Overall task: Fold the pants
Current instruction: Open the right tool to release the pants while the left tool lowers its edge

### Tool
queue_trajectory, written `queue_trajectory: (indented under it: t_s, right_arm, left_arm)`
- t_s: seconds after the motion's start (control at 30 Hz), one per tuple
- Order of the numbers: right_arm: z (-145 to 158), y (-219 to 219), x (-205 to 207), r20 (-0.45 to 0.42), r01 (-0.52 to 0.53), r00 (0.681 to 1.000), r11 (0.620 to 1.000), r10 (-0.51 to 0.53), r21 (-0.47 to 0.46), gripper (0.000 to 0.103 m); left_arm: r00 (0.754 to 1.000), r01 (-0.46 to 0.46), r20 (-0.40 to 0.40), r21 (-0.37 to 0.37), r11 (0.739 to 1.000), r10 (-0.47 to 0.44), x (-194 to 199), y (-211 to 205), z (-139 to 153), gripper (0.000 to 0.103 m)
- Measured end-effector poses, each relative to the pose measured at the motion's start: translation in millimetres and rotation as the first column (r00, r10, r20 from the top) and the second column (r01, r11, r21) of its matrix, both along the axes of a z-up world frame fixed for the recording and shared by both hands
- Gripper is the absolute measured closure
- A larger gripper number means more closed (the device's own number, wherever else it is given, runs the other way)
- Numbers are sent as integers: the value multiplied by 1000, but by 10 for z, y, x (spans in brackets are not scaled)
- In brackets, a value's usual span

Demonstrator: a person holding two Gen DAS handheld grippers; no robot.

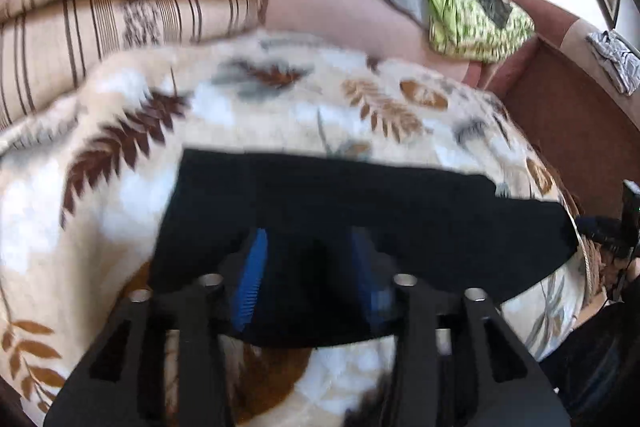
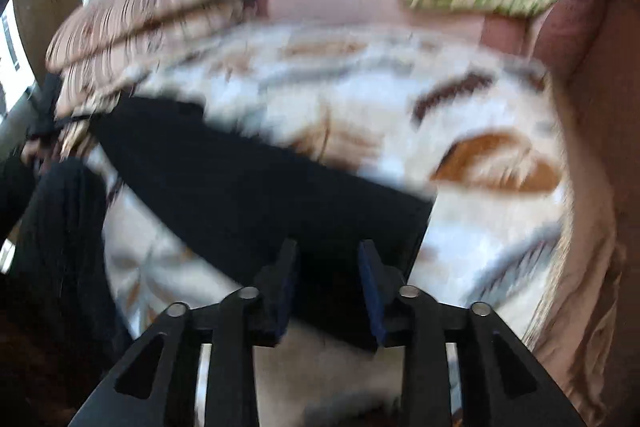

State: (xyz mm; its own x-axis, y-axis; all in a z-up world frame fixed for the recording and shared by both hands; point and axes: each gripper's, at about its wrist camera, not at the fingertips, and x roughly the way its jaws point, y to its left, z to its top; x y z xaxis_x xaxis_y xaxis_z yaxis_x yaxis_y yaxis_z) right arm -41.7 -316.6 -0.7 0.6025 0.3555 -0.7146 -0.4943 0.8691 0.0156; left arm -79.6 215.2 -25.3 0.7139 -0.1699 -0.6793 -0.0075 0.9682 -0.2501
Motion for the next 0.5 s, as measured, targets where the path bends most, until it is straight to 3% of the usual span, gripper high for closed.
queue_trajectory:
  t_s: [0.1,0.13,0.27,0.3,0.4,0.5]
  right_arm:
    - [52,103,201,51,54,997,998,-56,29,47]
    - [14,132,287,33,61,998,998,-62,21,47]
    - [-499,228,634,-213,96,970,989,-118,-110,46]
    - [-468,251,621,-171,93,979,989,-112,-112,45]
    - [-402,289,607,-174,118,975,985,-139,-124,43]
    - [-164,383,433,-81,107,991,993,-111,-50,43]
  left_arm:
    - [997,-41,-64,-6,999,40,119,106,-250,40]
    - [999,-35,-32,14,999,36,103,86,-286,40]
    - [999,-18,-32,94,995,22,132,-52,-270,31]
    - [999,-16,-48,94,995,21,160,-62,-256,30]
    - [994,-34,-97,62,998,39,248,-60,-35,30]
    - [999,-42,-27,0,999,42,198,-227,511,29]
